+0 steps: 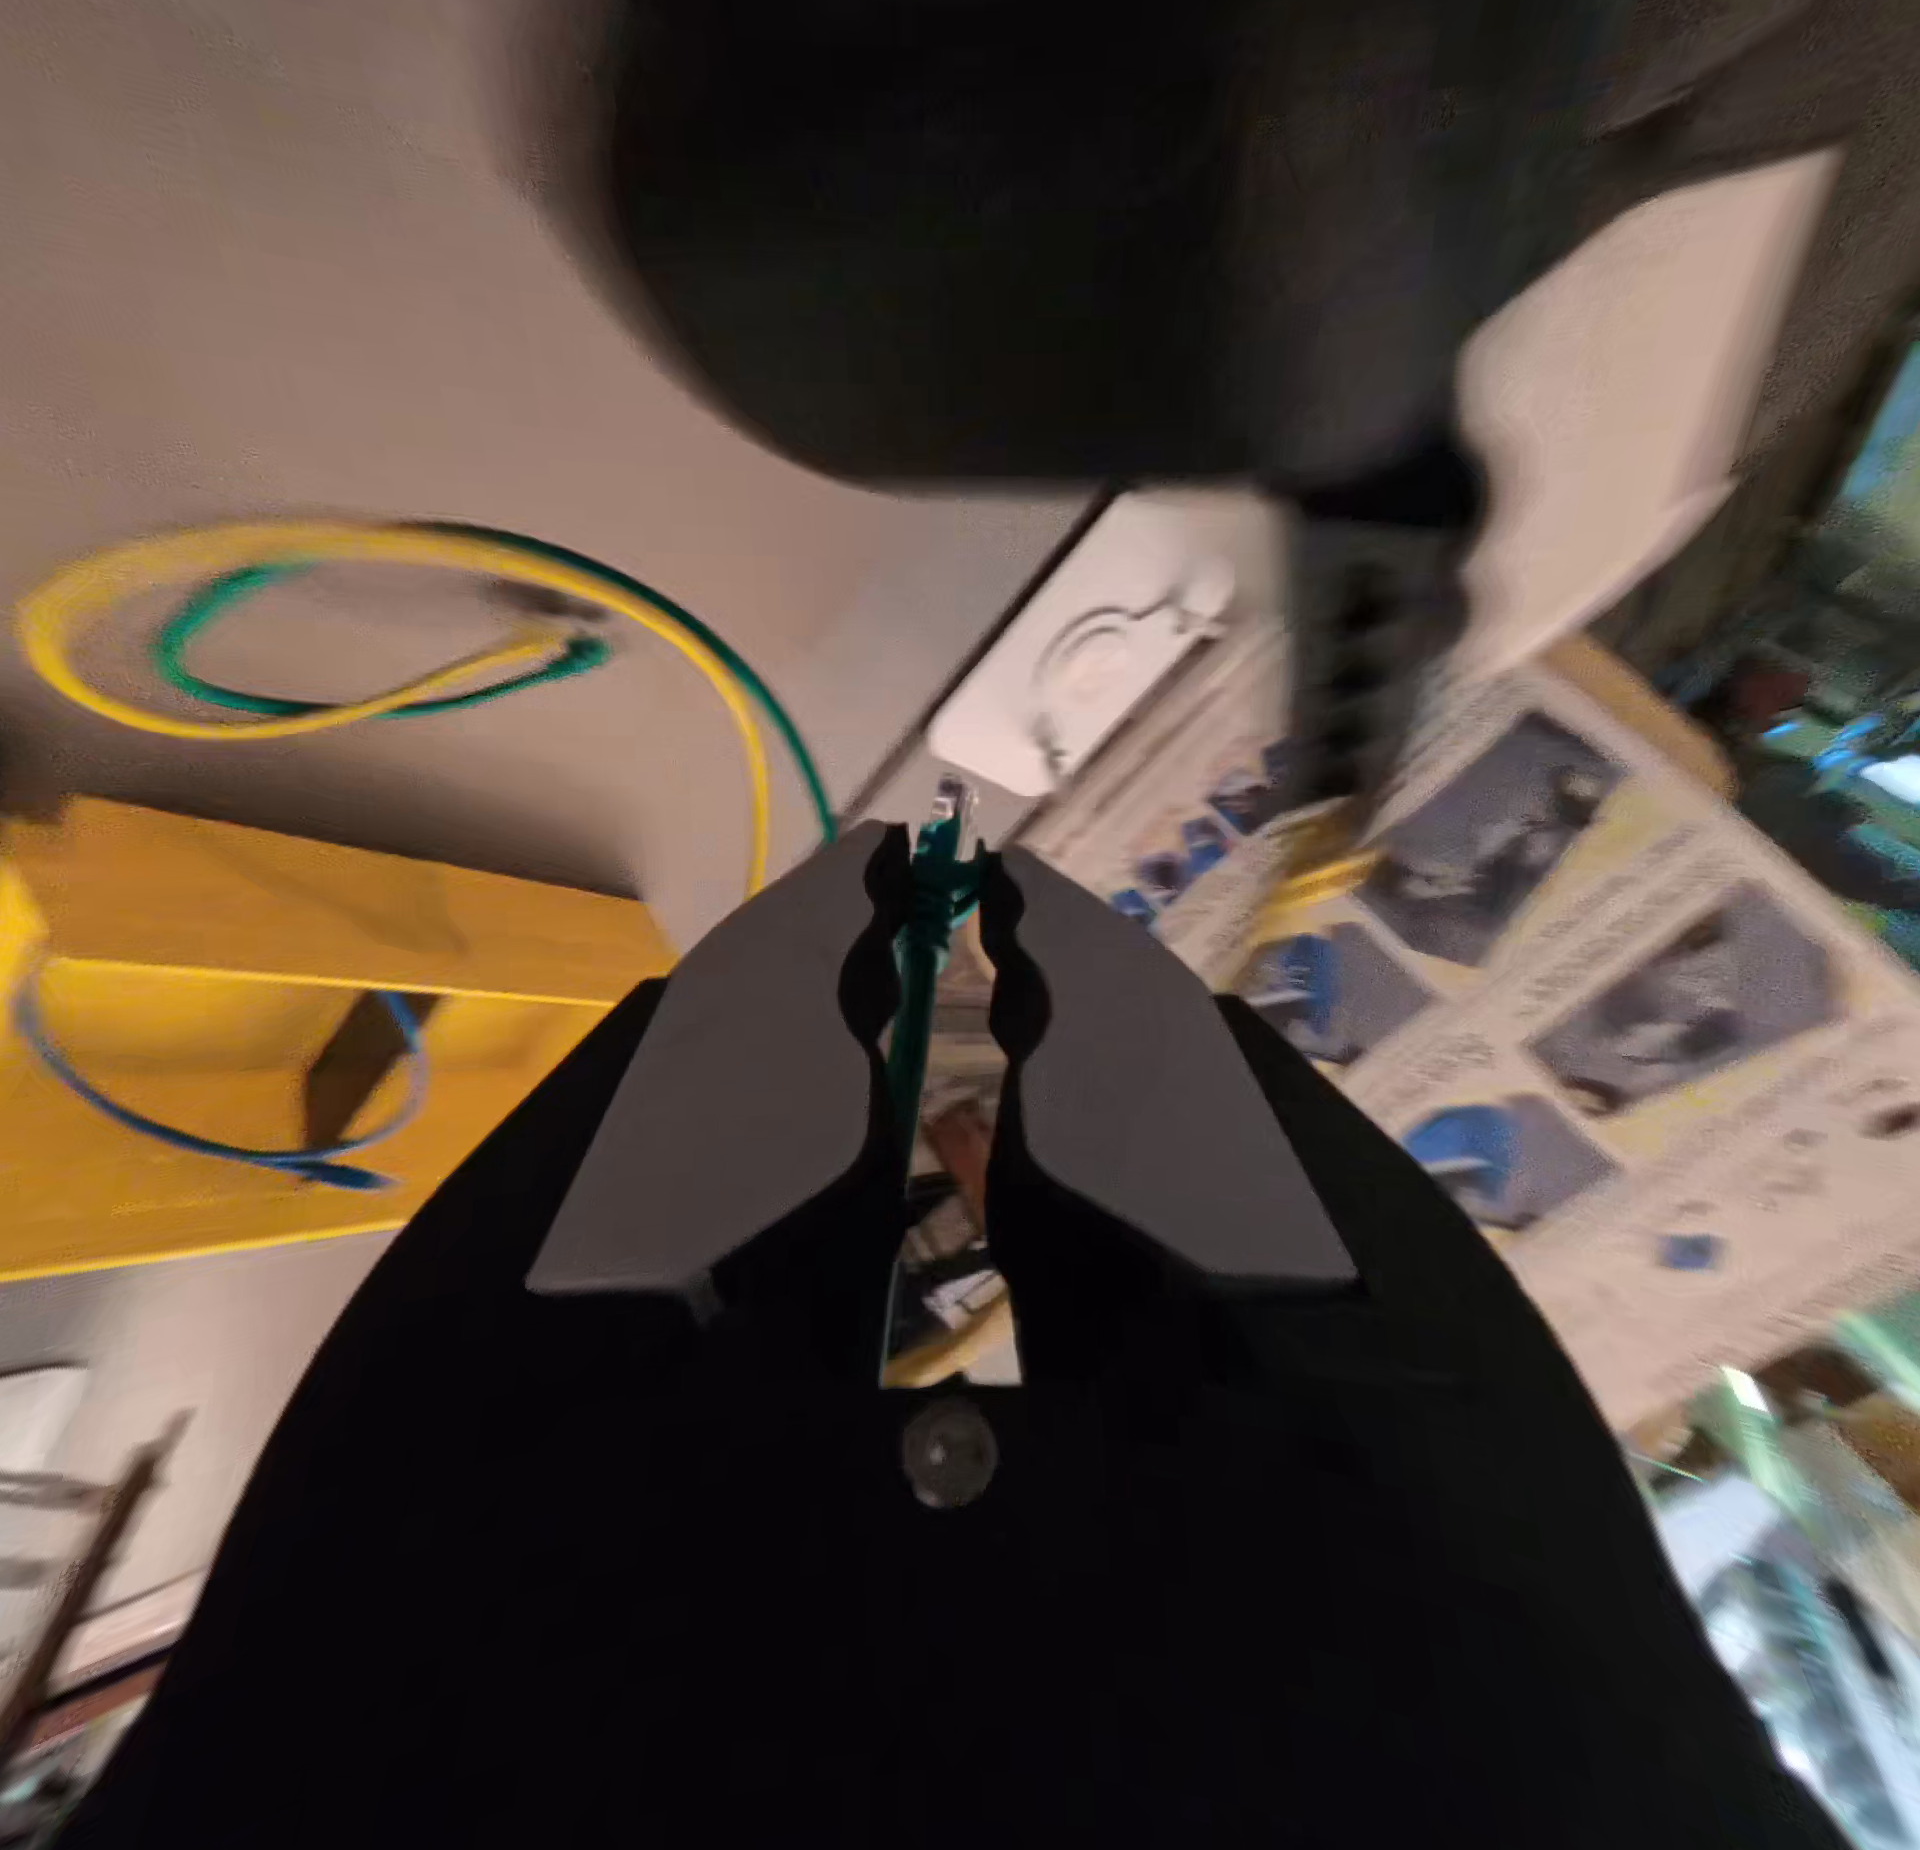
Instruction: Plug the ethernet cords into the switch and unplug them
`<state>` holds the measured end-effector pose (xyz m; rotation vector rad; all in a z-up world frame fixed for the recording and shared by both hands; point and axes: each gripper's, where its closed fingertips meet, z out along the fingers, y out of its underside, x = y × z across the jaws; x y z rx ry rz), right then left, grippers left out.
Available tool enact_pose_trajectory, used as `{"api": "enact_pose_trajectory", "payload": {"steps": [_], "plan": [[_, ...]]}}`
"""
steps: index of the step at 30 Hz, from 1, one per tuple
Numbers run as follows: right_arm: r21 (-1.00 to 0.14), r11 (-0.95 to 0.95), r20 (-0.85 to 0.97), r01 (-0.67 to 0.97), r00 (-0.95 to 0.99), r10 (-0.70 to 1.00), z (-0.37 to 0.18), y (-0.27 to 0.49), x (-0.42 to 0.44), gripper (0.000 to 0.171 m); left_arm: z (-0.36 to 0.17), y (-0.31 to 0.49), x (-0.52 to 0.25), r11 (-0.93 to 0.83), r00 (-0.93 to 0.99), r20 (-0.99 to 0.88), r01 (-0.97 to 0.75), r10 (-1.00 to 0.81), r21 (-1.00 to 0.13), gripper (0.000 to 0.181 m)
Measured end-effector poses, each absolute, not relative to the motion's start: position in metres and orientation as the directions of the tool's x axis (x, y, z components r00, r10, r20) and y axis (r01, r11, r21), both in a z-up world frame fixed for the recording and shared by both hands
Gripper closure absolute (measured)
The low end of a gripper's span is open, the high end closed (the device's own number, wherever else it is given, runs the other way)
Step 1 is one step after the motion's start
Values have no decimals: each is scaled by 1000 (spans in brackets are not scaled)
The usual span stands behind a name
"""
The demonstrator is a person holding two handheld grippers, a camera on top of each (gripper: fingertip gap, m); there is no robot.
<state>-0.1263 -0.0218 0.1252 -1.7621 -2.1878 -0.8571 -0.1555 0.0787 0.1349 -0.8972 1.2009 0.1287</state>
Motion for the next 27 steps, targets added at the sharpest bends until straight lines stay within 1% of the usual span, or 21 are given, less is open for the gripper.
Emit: {"api": "enact_pose_trajectory", "payload": {"steps": [1,2,3,4,5,7,9,12,15,18,20,23,25,27], "plan": [[341,119,487,932,-284,826,114,-29,-115,158,134,98,-168,633,418,-847,-569,-328,-525,152],[383,139,530,913,-340,777,111,-28,-107,157,135,103,-174,621,431,-802,-511,-413,-595,151],[347,140,569,927,-327,754,111,-31,-106,158,139,96,-176,616,417,-749,-427,-515,-662,152],[275,102,611,956,-256,749,113,-35,-109,158,144,88,-178,616,399,-716,-365,-574,-698,151],[194,75,645,978,-184,742,115,-40,-112,158,150,85,-181,615,419,-696,-333,-583,-715,151],[63,21,699,998,-59,712,122,-49,-109,157,157,84,-186,636,453,-714,-341,-534,-692,151],[3,-51,728,999,33,685,123,-56,-89,157,159,87,-191,647,476,-731,-364,-489,-670,150],[-19,-146,753,989,111,648,129,-68,-54,157,155,99,-198,607,491,-720,-400,-491,-687,150],[-21,-214,781,977,149,606,150,-75,-28,157,147,112,-204,542,476,-685,-419,-552,-728,150],[-32,-281,824,959,184,535,187,-77,-2,157,148,120,-214,530,498,-685,-436,-532,-728,150],[-56,-307,857,950,203,474,219,-78,9,158,153,119,-220,523,510,-662,-408,-549,-748,151],[-76,-336,893,939,214,396,263,-82,23,158,165,105,-223,495,503,-561,-273,-657,-825,152],[-52,-374,908,926,200,368,284,-85,35,158,179,90,-226,446,477,-445,-120,-758,-887,152],[-18,-420,921,908,178,346,298,-88,52,157,195,74,-235,384,425,-337,26,-840,-923,152]]}}
